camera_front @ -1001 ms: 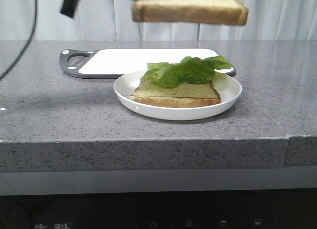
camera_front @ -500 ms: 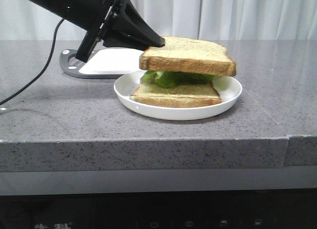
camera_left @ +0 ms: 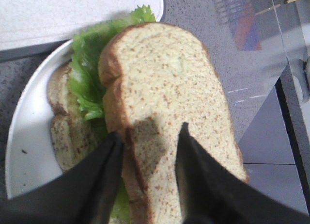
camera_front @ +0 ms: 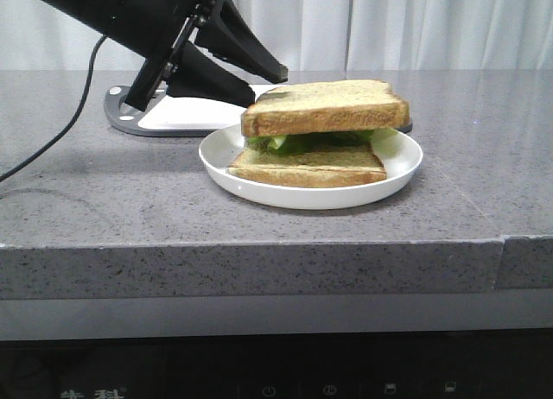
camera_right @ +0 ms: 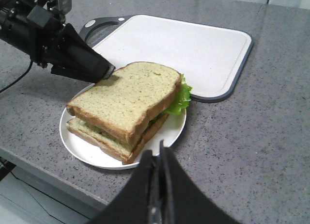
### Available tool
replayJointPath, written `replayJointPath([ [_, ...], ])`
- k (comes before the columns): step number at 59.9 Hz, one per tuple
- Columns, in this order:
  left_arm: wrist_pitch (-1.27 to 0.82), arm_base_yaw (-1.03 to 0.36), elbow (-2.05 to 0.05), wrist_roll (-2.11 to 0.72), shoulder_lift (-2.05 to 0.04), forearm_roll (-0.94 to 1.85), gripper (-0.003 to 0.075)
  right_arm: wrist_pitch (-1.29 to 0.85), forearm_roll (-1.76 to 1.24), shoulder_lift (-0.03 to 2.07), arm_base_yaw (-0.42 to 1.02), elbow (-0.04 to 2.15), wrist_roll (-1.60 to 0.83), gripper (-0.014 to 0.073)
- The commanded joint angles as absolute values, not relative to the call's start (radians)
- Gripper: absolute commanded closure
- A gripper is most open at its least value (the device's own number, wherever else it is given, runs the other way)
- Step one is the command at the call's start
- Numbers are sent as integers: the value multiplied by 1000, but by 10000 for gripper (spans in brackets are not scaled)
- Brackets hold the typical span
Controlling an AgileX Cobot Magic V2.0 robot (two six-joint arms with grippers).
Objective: Left arm grabs bread, right arm adds lettuce
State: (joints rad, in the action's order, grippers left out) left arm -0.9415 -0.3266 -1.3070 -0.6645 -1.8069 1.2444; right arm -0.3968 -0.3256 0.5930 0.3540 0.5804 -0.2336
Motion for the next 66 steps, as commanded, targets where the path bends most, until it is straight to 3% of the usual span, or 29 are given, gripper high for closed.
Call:
replayJointPath([
  [1, -984, -302, -1339, -671, -1746, 1299, 365, -330, -325, 592, 349, 608, -246, 654],
  [14, -1069, -236, -1339, -685, -1681, 1290, 367, -330, -325, 592, 349, 608, -246, 654],
  [19, -1072, -218, -1339, -691, -1643, 1281, 482, -330, -325, 592, 349, 608, -246, 654],
  [27, -1072, -211, -1339, -717, -1596, 1260, 740, -328, -325, 592, 349, 608, -246, 654],
  [37, -1027, -211, -1337, -746, -1548, 1232, 741, -329, -325, 592, 349, 608, -244, 654],
  [46, -793, -213, -1301, -734, -1428, 1046, 741, -282, -325, 592, 348, 608, -243, 655],
  [66, -394, -213, -934, -711, -976, 754, 741, -174, -325, 548, 348, 561, -242, 655],
])
